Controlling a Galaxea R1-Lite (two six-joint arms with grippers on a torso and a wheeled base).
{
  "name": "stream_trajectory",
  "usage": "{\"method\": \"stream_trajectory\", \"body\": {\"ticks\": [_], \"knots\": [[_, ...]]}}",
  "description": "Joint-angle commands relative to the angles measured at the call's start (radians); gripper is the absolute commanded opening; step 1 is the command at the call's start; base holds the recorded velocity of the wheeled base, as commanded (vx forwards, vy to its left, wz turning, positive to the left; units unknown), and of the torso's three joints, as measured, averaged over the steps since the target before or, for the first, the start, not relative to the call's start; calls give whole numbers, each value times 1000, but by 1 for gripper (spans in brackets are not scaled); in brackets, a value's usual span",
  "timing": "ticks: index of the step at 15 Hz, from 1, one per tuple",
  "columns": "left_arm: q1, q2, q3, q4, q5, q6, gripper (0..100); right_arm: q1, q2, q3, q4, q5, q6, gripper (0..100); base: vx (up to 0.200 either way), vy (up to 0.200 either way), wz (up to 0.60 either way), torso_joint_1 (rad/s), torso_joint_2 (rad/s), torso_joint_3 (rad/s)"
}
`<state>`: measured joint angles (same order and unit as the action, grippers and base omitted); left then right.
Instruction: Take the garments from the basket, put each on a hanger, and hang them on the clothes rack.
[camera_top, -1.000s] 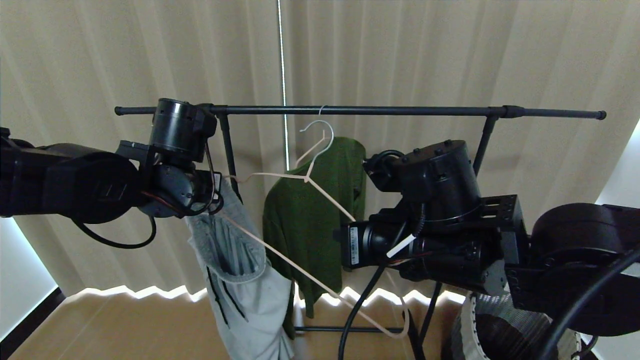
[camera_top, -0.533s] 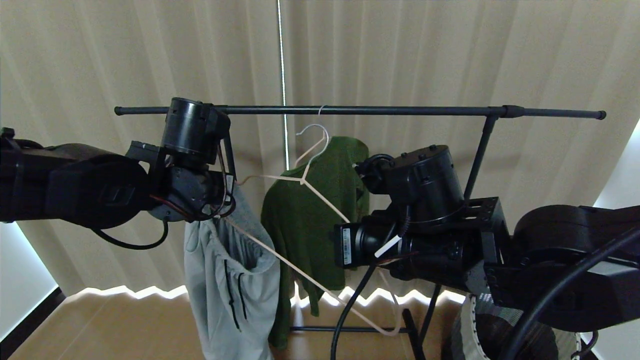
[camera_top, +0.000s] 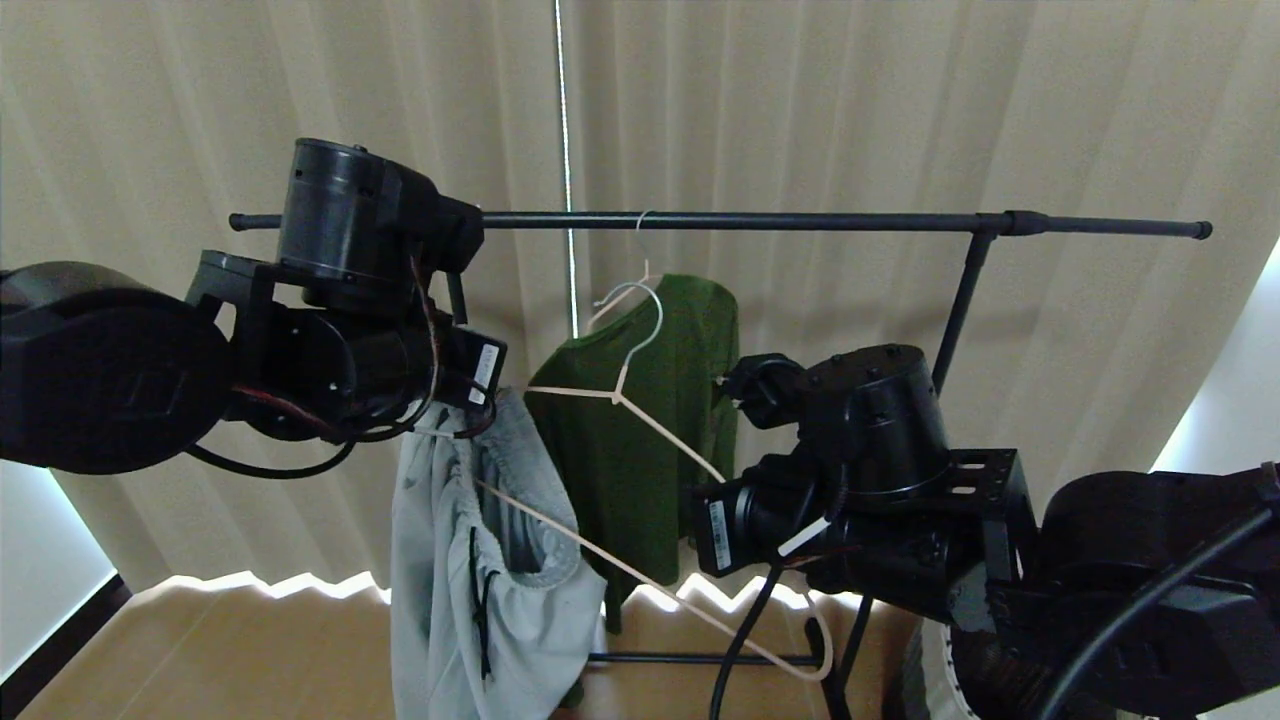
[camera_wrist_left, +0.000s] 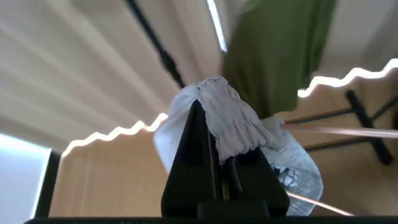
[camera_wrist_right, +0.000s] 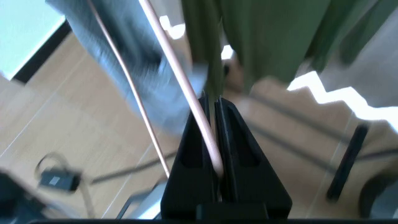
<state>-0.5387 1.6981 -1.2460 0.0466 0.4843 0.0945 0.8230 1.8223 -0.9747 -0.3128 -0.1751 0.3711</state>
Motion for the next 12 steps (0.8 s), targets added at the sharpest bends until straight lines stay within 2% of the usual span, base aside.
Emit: {"method": "stream_trajectory", "body": {"ticks": [1, 3, 5, 6, 7, 10, 12], "knots": [[-41, -14, -6, -2, -3, 1, 0, -5, 3, 10, -8, 0, 2, 0, 0, 0, 0, 0, 0, 0], [-98, -15, -7, -44, -21, 1, 0, -12, 6, 7, -9, -1, 5, 0, 0, 0, 0, 0, 0, 0], [-115, -8, -15, -82, -41, 25, 0, -10, -2, 17, -9, 0, 8, 0, 0, 0, 0, 0, 0, 0], [-119, -8, -17, -97, -69, 41, 0, -5, -5, 24, -9, 0, 8, 0, 0, 0, 0, 0, 0, 0], [-136, -12, -17, -109, -130, 44, 0, -4, -3, 22, -9, -1, 8, 0, 0, 0, 0, 0, 0, 0], [-147, -26, 2, -108, -162, 42, 0, -5, -8, 17, -12, -1, 8, 0, 0, 0, 0, 0, 0, 0], [-158, -52, 31, -108, -196, 42, 0, -5, -11, 27, -85, 0, 0, 0, 0, 0, 0, 0, 0, 0]]}}
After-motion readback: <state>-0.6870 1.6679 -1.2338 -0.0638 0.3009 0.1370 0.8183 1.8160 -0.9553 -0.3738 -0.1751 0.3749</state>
